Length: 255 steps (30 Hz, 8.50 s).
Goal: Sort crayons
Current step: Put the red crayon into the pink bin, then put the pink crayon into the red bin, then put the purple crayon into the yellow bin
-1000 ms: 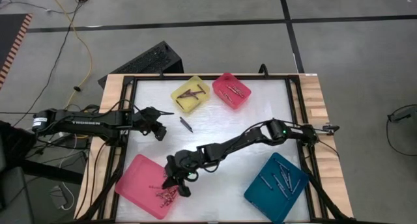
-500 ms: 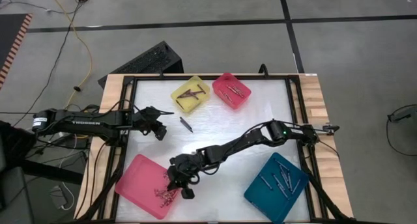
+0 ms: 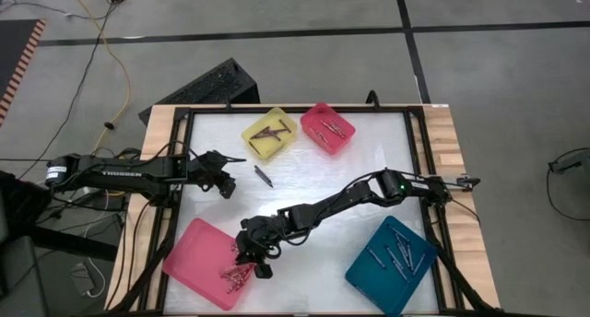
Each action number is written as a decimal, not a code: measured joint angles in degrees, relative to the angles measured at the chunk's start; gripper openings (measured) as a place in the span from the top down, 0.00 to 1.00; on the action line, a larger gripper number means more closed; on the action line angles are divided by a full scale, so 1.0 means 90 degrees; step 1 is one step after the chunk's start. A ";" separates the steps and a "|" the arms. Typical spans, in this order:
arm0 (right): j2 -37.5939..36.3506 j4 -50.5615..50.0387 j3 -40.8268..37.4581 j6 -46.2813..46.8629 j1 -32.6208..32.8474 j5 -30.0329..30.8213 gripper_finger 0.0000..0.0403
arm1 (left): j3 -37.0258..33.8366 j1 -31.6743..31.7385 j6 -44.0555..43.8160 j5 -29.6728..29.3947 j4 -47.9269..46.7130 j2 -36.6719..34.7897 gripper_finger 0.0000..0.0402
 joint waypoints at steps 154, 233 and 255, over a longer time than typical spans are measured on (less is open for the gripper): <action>-0.0388 -0.6425 0.0501 0.1789 -0.0360 0.2258 0.99 | 0.0000 0.0001 0.0505 -0.0026 -0.0146 -0.0001 0.67; -0.3071 -0.2829 -0.1795 0.0663 -0.2610 0.3633 0.75 | 0.0000 0.0001 -0.0619 -0.0170 -0.0105 0.0001 0.67; -0.1418 -0.1587 -0.1802 0.1498 -0.2171 0.3552 0.75 | 0.0000 0.0001 0.0007 -0.0159 -0.0294 -0.0001 0.67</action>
